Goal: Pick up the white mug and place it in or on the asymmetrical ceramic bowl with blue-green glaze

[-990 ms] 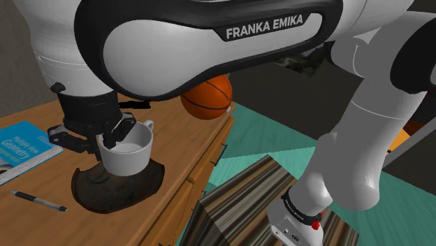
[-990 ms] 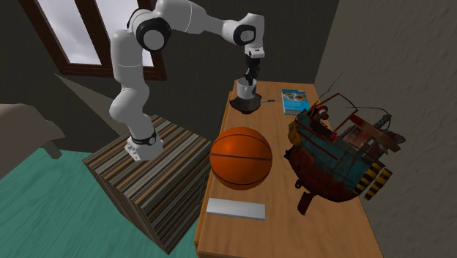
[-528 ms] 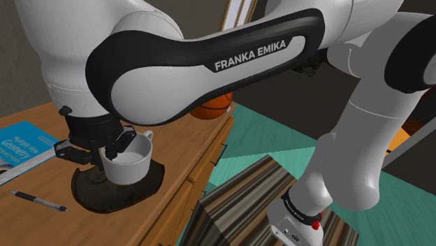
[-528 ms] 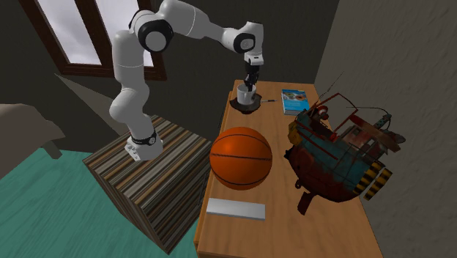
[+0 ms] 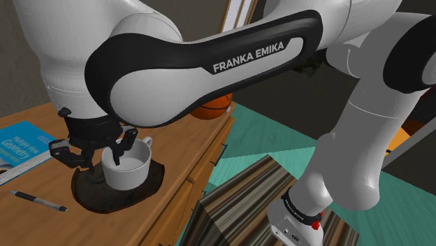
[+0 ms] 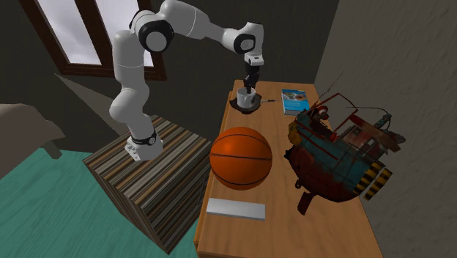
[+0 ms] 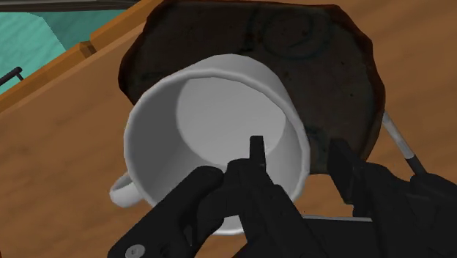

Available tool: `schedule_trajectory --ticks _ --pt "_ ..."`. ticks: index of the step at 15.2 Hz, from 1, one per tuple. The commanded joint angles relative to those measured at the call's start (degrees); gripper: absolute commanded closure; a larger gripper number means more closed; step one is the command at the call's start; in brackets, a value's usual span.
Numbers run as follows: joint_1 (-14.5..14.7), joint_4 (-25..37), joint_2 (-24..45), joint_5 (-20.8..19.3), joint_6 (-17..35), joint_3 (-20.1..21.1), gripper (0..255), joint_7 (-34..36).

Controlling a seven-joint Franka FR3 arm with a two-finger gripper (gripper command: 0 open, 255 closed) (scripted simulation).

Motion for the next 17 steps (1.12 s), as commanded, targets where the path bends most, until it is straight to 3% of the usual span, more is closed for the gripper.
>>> schedule_trajectory --ticks 1,5,9,17 --pt "0.0 0.0 0.0 0.0 0.0 0.0 0 0.0" --pt "0.0 0.0 0.0 0.0 0.0 0.0 0 0.0" --pt "0.1 5.2 -1.7 1.3 -6.7 0.5 0 -0.9" --pt "0.1 5.2 -1.7 1.3 -6.7 0.5 0 -0.9"
